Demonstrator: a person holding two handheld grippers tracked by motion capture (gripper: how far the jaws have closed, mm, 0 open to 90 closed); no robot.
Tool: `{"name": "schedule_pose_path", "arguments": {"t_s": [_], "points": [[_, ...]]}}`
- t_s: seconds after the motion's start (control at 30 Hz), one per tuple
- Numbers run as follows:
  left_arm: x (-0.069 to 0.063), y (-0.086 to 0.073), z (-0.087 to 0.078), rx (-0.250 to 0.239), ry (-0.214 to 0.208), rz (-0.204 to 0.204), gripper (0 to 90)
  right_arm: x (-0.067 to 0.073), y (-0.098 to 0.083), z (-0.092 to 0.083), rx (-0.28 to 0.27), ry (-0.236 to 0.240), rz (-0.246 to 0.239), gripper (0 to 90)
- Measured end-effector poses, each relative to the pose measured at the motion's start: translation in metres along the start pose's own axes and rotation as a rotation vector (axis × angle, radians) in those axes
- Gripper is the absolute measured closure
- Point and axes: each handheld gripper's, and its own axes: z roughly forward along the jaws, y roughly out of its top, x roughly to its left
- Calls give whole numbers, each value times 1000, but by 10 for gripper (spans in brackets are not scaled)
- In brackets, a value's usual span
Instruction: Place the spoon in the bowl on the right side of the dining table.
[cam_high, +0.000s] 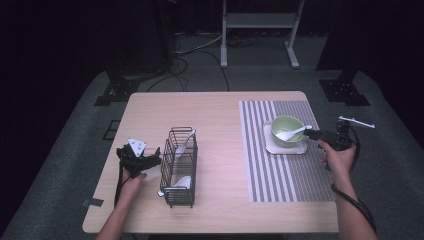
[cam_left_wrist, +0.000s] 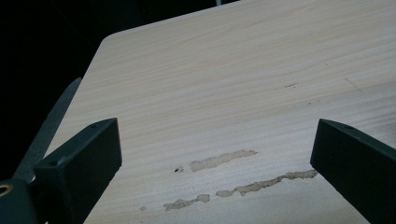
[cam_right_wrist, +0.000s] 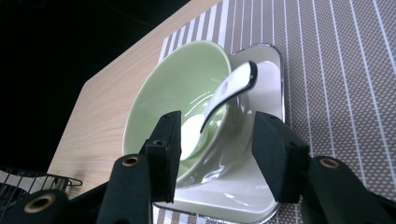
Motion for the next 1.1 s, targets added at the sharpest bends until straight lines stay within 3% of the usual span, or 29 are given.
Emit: {"name": "schedule_pose_path", "arguments": {"t_s": [1.1], "points": [[-1, 0, 0, -3, 3, 11, 10, 17, -38, -10, 78, 49, -110, 438]]}}
